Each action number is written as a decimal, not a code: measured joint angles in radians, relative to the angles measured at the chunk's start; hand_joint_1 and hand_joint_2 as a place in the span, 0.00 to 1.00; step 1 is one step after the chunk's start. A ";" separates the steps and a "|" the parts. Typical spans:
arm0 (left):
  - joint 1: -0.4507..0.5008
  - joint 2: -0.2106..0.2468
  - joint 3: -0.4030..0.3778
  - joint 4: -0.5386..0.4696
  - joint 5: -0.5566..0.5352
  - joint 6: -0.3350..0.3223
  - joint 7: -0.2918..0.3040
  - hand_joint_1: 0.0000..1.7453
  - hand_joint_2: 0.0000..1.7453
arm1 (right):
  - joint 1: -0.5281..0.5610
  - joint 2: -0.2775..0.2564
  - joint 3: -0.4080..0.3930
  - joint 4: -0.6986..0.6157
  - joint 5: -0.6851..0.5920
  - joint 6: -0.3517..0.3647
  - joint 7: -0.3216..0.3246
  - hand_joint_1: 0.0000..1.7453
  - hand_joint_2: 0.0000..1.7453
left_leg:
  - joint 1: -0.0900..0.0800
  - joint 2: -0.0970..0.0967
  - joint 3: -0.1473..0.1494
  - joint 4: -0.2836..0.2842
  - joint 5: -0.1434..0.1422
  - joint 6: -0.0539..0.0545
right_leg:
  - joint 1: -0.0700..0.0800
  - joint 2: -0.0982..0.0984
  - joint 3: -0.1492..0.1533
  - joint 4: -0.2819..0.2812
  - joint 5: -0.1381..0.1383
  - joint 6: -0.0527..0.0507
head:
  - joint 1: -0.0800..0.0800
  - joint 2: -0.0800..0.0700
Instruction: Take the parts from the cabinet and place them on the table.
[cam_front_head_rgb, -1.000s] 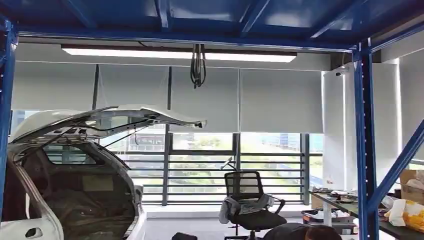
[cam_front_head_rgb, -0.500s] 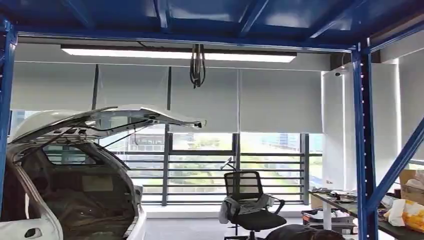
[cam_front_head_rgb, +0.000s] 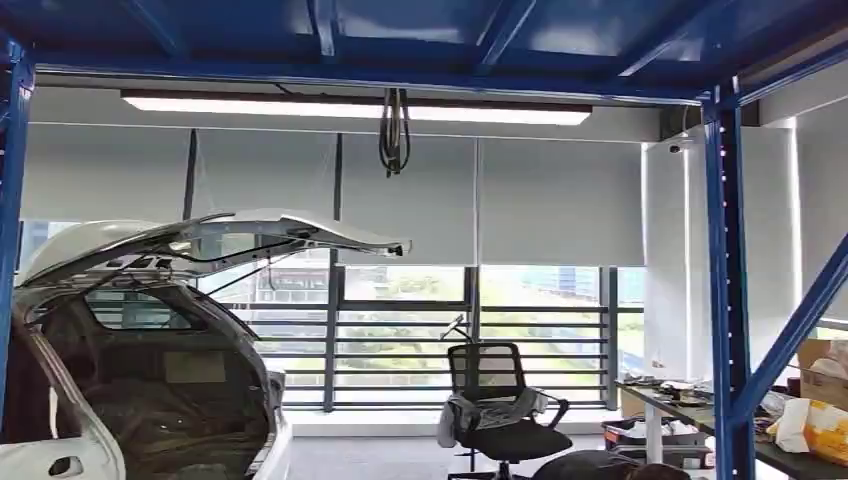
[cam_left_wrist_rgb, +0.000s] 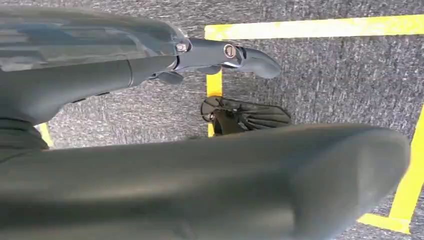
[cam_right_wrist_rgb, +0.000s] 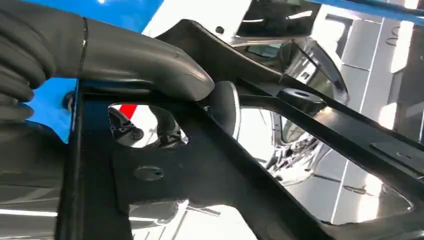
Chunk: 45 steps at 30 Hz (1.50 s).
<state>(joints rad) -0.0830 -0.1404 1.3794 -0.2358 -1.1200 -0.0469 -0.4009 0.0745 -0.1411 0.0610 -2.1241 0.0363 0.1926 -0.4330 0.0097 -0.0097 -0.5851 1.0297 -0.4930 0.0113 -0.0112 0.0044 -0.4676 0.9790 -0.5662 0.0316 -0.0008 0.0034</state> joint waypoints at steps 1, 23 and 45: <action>0.000 0.000 0.001 0.000 0.001 0.000 0.002 0.00 0.00 | 0.004 0.000 0.001 0.000 -0.007 0.006 0.002 1.00 1.00 | 0.000 0.000 0.000 0.000 0.000 0.000 | 0.000 0.000 0.000 0.000 0.000 0.000 | 0.000 0.000; 0.001 0.005 0.010 0.000 -0.007 0.000 0.010 0.00 0.00 | 0.039 -0.005 -0.015 -0.010 0.007 0.050 -0.066 1.00 1.00 | 0.006 0.003 0.026 -0.019 -0.010 0.026 | -0.016 -0.001 -0.155 0.298 -0.137 0.031 | 0.000 0.000; 0.004 0.011 0.010 0.000 -0.013 0.003 -0.002 0.00 0.00 | 0.048 -0.006 -0.028 -0.011 0.001 0.074 -0.057 1.00 1.00 | -0.008 0.004 0.024 0.019 -0.013 0.004 | 0.012 -0.003 -0.067 0.036 0.036 -0.028 | -0.001 0.000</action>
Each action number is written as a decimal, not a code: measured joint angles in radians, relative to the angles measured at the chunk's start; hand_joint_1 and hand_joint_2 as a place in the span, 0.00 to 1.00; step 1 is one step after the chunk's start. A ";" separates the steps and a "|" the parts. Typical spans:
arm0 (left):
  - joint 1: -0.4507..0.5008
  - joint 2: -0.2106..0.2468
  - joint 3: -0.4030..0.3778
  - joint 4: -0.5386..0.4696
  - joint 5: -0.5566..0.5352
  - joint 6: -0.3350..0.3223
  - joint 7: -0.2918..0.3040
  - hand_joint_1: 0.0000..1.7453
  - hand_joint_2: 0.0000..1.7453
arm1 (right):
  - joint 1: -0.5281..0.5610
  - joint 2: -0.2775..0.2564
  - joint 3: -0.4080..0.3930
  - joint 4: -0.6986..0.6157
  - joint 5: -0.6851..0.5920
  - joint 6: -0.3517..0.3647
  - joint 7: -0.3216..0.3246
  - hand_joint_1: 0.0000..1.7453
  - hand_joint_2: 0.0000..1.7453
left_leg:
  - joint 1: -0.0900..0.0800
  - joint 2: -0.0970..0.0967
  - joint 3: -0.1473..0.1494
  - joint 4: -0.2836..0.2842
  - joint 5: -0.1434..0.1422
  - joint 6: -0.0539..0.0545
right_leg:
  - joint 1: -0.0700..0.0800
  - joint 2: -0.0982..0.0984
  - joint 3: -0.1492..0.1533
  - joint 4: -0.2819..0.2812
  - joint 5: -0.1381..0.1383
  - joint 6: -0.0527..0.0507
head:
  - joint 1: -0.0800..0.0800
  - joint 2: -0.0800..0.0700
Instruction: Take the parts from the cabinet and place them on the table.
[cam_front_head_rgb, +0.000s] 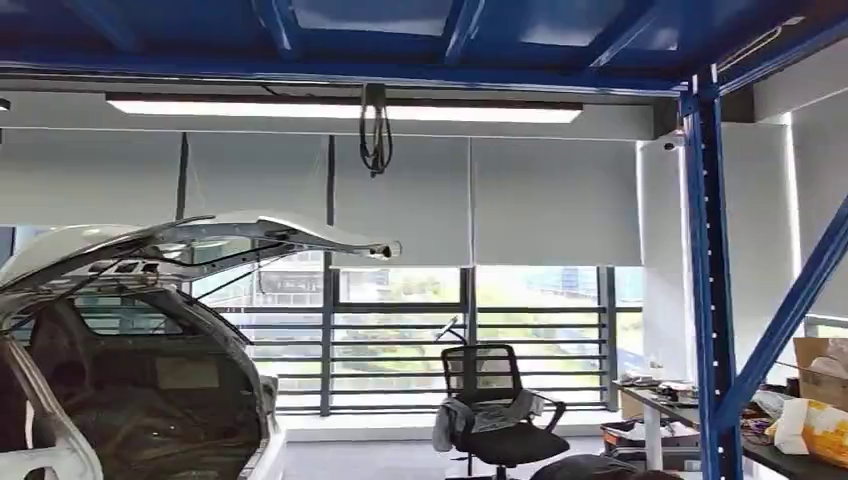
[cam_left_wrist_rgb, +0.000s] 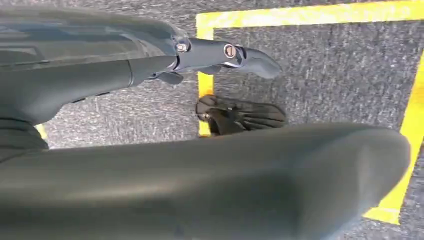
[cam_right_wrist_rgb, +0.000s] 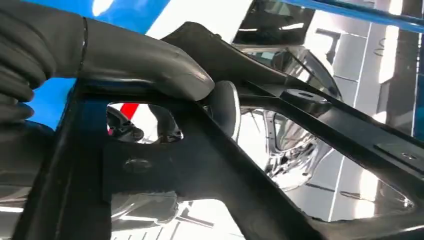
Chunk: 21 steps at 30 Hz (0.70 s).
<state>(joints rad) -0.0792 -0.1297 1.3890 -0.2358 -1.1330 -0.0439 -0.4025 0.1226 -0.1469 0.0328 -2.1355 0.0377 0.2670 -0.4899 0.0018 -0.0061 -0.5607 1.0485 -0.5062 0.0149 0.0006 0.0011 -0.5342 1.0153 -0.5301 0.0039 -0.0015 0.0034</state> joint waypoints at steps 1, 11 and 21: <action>0.000 0.000 0.000 0.000 0.000 0.000 0.000 0.00 0.00 | 0.002 0.000 0.000 0.000 0.000 0.000 0.001 1.00 1.00 | -0.002 0.000 -0.002 -0.002 0.000 0.001 | -0.002 0.000 0.001 0.000 0.003 0.005 | 0.000 0.000; -0.001 0.001 0.000 0.000 -0.002 0.001 0.000 0.00 0.00 | 0.006 -0.010 -0.010 0.005 0.002 0.000 0.007 1.00 1.00 | 0.009 0.006 -0.016 -0.030 0.019 0.019 | -0.015 0.000 -0.080 0.248 -0.115 0.045 | 0.000 0.000; 0.001 0.001 0.000 0.000 -0.007 0.002 -0.006 0.00 0.00 | -0.001 -0.016 -0.012 0.005 0.002 0.000 0.008 1.00 1.00 | 0.010 0.001 -0.048 0.026 -0.038 -0.028 | -0.015 -0.004 0.023 -0.029 0.013 -0.009 | 0.000 0.000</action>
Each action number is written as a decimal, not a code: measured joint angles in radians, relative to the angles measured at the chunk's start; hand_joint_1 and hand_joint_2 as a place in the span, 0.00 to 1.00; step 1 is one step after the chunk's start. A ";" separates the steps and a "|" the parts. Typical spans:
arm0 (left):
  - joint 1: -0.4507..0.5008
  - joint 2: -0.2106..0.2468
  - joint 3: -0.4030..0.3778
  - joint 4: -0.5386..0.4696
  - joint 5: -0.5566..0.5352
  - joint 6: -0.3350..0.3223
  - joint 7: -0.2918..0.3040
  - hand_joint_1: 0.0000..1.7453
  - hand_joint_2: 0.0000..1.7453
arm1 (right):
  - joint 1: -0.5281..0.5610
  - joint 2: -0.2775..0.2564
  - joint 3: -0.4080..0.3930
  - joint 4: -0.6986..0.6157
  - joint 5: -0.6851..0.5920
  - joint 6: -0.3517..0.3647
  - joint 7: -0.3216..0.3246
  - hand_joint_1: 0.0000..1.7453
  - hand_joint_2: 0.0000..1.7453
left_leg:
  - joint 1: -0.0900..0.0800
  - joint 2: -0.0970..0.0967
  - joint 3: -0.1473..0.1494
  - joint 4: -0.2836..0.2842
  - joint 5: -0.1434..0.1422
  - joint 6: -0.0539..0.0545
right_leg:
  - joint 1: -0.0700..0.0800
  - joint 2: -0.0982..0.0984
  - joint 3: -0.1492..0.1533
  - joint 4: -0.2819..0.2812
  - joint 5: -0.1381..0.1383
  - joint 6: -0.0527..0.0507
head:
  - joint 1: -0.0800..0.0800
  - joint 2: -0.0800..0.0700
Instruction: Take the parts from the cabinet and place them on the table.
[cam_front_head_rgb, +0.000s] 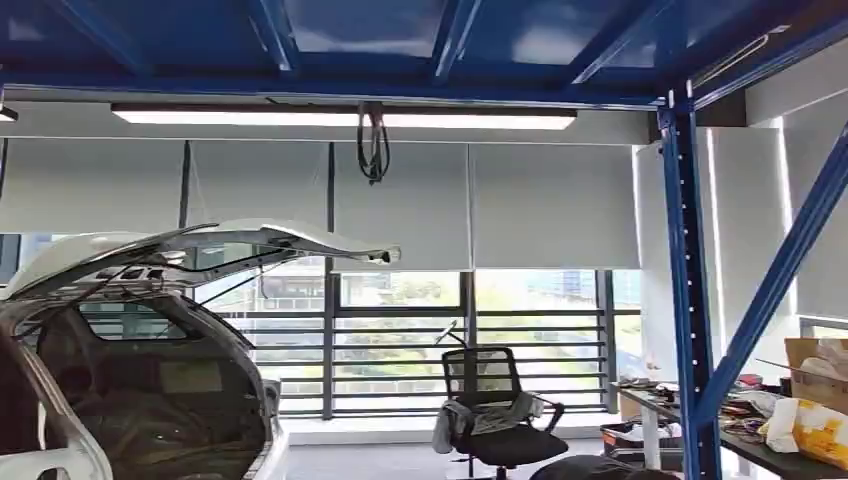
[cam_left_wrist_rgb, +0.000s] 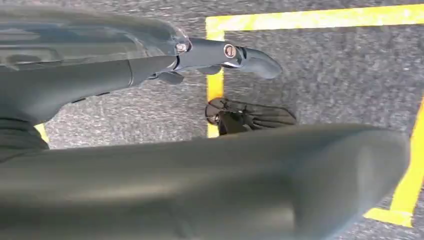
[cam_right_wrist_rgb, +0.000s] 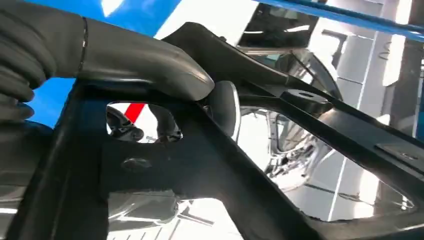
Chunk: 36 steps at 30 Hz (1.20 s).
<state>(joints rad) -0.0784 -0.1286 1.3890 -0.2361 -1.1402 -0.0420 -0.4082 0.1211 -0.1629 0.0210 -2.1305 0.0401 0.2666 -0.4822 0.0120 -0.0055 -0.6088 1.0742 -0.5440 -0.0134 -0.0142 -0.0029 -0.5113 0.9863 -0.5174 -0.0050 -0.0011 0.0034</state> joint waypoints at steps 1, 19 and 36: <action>0.000 0.000 0.000 0.000 0.000 0.000 0.000 0.00 0.00 | 0.001 0.000 0.000 0.000 0.000 0.000 0.000 1.00 1.00 | 0.000 0.000 -0.018 0.066 -0.055 -0.002 | 0.001 -0.002 -0.010 0.000 0.007 -0.003 | 0.000 0.000; -0.008 0.006 -0.009 0.000 -0.016 -0.005 -0.007 0.00 0.00 | -0.014 -0.020 -0.006 0.013 -0.008 0.035 -0.069 1.00 1.00 | -0.010 0.013 0.069 -0.091 0.053 0.057 | 0.002 -0.001 -0.175 0.329 -0.131 0.055 | 0.000 0.000; 0.024 0.038 -0.011 0.000 -0.042 -0.056 0.198 0.00 0.00 | -0.060 -0.022 -0.051 0.047 -0.014 0.111 -0.159 1.00 1.00 | -0.005 0.010 -0.038 0.214 -0.023 -0.005 | 0.008 -0.018 -0.035 -0.032 0.045 -0.004 | 0.000 0.000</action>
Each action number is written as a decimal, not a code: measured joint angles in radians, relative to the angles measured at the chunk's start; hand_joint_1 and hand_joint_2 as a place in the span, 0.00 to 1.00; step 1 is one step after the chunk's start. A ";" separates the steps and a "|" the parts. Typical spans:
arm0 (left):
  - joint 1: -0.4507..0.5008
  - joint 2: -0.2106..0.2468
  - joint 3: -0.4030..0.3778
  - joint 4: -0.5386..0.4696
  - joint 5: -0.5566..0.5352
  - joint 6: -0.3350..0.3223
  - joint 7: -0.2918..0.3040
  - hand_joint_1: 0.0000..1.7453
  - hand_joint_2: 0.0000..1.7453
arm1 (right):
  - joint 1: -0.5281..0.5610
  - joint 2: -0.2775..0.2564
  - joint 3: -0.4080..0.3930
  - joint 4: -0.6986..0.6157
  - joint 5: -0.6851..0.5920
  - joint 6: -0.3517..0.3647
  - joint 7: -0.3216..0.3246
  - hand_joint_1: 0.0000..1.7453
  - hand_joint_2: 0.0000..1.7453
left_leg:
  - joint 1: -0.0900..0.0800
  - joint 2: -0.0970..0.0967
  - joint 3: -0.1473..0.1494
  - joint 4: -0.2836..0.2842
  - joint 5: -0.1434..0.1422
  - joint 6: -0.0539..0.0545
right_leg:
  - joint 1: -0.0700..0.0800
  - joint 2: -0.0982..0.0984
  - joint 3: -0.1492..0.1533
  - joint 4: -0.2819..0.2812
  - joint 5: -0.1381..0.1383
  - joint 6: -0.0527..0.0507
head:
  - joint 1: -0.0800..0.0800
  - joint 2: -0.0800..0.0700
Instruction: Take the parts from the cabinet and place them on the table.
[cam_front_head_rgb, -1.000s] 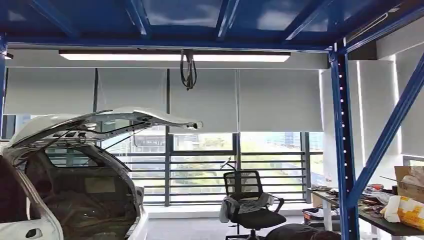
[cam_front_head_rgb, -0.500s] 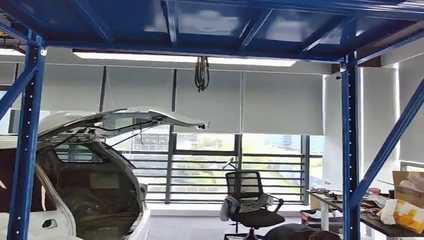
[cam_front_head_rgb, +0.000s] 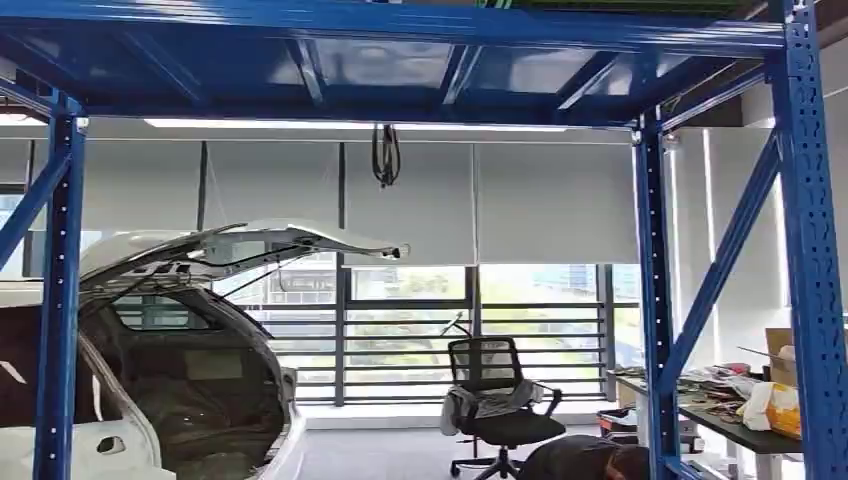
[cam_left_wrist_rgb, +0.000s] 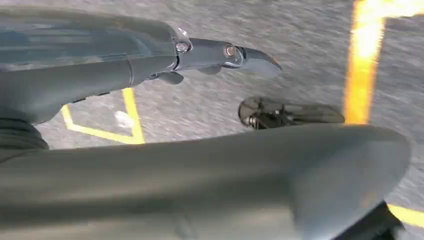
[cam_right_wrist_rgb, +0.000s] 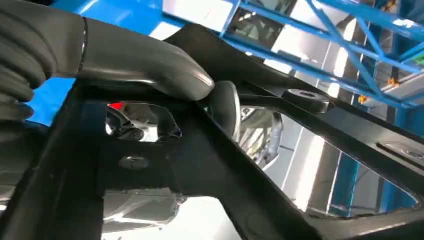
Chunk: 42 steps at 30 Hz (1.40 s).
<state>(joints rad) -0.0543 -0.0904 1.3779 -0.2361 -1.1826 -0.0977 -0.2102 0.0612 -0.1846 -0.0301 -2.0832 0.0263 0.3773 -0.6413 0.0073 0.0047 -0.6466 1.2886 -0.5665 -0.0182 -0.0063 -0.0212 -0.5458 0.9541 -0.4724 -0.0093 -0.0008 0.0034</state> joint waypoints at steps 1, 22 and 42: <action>0.002 0.006 0.000 0.000 0.000 0.000 0.008 0.00 0.00 | -0.004 0.000 -0.001 0.006 -0.002 0.003 0.000 1.00 1.00 | 0.002 0.002 0.046 -0.067 0.039 -0.002 | -0.001 -0.006 -0.011 0.006 0.005 0.003 | 0.000 0.000; 0.001 0.023 0.006 0.000 0.018 0.003 0.029 0.00 0.00 | -0.047 -0.023 0.007 0.039 0.042 0.018 -0.007 1.00 1.00 | -0.010 -0.082 0.117 -0.310 0.073 0.040 | 0.007 0.064 0.026 0.030 -0.028 0.017 | 0.000 0.000; 0.001 0.054 0.062 -0.001 0.073 0.032 0.005 0.00 0.00 | -0.063 -0.036 0.111 0.069 0.121 -0.047 -0.053 1.00 1.00 | 0.001 -0.006 0.085 -0.290 0.080 0.053 | -0.008 0.010 -0.071 0.248 -0.173 0.055 | 0.000 0.000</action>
<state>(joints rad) -0.0532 -0.0366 1.4397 -0.2373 -1.1097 -0.0652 -0.2049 -0.0018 -0.2205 0.0809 -2.0146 0.1473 0.3304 -0.6939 0.0081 -0.0018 -0.5621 0.9983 -0.4866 0.0345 -0.0146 -0.0109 -0.6164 1.2023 -0.6458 0.0454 -0.0011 0.0034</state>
